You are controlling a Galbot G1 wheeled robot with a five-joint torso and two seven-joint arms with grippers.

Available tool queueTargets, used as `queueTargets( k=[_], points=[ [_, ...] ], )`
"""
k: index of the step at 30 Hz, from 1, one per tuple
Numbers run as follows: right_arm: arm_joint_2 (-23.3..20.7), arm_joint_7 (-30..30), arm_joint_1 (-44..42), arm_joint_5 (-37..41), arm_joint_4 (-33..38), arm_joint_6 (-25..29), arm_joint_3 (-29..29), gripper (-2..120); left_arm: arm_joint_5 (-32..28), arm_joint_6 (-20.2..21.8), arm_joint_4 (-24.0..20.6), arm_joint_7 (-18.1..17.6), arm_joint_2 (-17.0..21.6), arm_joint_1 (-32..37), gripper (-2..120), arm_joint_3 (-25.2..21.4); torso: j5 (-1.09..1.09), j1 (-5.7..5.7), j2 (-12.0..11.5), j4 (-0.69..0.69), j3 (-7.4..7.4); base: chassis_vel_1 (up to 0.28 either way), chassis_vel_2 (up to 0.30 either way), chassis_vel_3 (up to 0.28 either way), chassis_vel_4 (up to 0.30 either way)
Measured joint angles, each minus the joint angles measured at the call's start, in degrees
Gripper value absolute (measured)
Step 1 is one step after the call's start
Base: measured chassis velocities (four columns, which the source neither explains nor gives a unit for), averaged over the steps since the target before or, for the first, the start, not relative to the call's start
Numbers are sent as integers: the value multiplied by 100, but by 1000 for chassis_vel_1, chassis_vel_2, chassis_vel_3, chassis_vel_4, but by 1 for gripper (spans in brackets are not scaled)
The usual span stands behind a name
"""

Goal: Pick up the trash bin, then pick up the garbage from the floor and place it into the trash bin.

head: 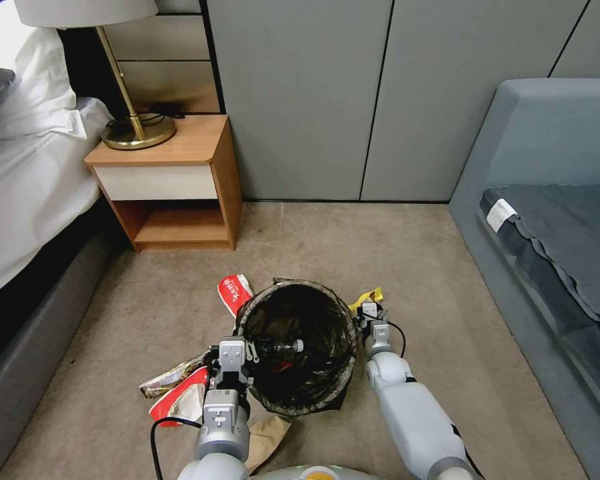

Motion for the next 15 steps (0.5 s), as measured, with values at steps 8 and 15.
queueTargets(
  k=[8,15],
  points=[
    [-13,3,253,113,-366,-12,32,100,13,-3,23,0,-2,6,0,4,0,0,0,0,0,0,0,0,0],
    [-57,-16,317,209,-545,-12,47,79,30,-11,44,0,-3,7,0,29,0,0,0,0,0,0,0,0,0]
  ],
)
